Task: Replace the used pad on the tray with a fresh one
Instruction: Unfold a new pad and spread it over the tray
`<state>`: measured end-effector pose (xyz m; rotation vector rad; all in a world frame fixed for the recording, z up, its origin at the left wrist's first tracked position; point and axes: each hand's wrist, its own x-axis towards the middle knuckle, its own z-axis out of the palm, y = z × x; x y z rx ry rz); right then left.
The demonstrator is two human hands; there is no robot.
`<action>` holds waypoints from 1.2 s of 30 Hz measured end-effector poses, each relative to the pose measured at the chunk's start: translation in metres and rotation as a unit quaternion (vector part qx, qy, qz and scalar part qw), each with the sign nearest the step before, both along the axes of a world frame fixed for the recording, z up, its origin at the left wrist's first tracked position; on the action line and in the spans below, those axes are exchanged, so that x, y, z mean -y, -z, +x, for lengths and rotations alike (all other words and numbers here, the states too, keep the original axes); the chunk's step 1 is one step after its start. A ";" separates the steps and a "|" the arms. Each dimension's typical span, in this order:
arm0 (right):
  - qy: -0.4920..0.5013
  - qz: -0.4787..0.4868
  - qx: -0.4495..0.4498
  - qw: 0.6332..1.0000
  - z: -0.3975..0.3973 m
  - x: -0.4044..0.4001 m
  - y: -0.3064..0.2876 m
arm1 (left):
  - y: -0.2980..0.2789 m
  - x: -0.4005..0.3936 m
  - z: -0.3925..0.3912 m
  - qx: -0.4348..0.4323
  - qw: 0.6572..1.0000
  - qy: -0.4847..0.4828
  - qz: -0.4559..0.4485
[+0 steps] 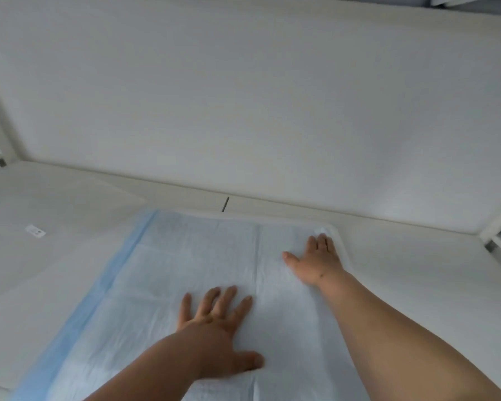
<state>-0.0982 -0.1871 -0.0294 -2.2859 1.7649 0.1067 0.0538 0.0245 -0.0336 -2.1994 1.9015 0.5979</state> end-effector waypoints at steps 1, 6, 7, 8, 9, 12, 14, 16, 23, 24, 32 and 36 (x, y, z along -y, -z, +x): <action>0.009 0.006 0.003 1.000 0.001 0.002 0.000 | 0.000 0.000 0.000 -0.001 1.000 -0.001 0.001; 0.050 0.018 -0.017 0.998 0.014 0.010 -0.009 | -0.004 -0.003 0.001 -0.017 1.000 -0.004 0.002; 0.055 0.017 -0.030 0.998 0.016 0.013 -0.011 | -0.005 -0.003 0.001 -0.022 1.000 -0.003 0.003; 0.062 0.017 -0.040 0.997 0.018 0.016 -0.013 | -0.007 -0.004 0.002 -0.026 1.000 -0.001 0.004; 0.073 0.019 -0.043 0.996 0.020 0.019 -0.015 | -0.007 -0.004 0.002 -0.031 1.000 0.000 0.005; 0.110 0.033 -0.022 0.993 0.031 0.019 -0.023 | -0.007 -0.005 0.003 -0.045 0.999 0.001 0.001; 0.075 0.010 -0.025 0.997 0.046 0.011 -0.028 | -0.008 -0.005 0.005 -0.060 0.998 0.001 -0.007; -0.015 -0.035 -0.029 0.999 0.068 -0.006 -0.031 | -0.012 -0.007 0.010 -0.073 0.997 -0.006 -0.032; -0.238 0.013 -0.043 0.970 0.134 -0.076 -0.018 | -0.032 -0.035 0.056 -0.062 0.968 -0.176 -0.166; -0.232 0.010 -0.048 0.971 0.138 -0.078 -0.017 | -0.034 -0.043 0.065 -0.052 0.963 -0.197 -0.177; -0.312 -0.027 -0.002 0.950 0.209 -0.112 -0.027 | -0.025 -0.116 0.116 -0.040 0.918 -0.353 -0.177; -0.319 -0.025 0.013 0.947 0.227 -0.117 -0.021 | -0.024 -0.120 0.112 -0.037 0.913 -0.348 -0.209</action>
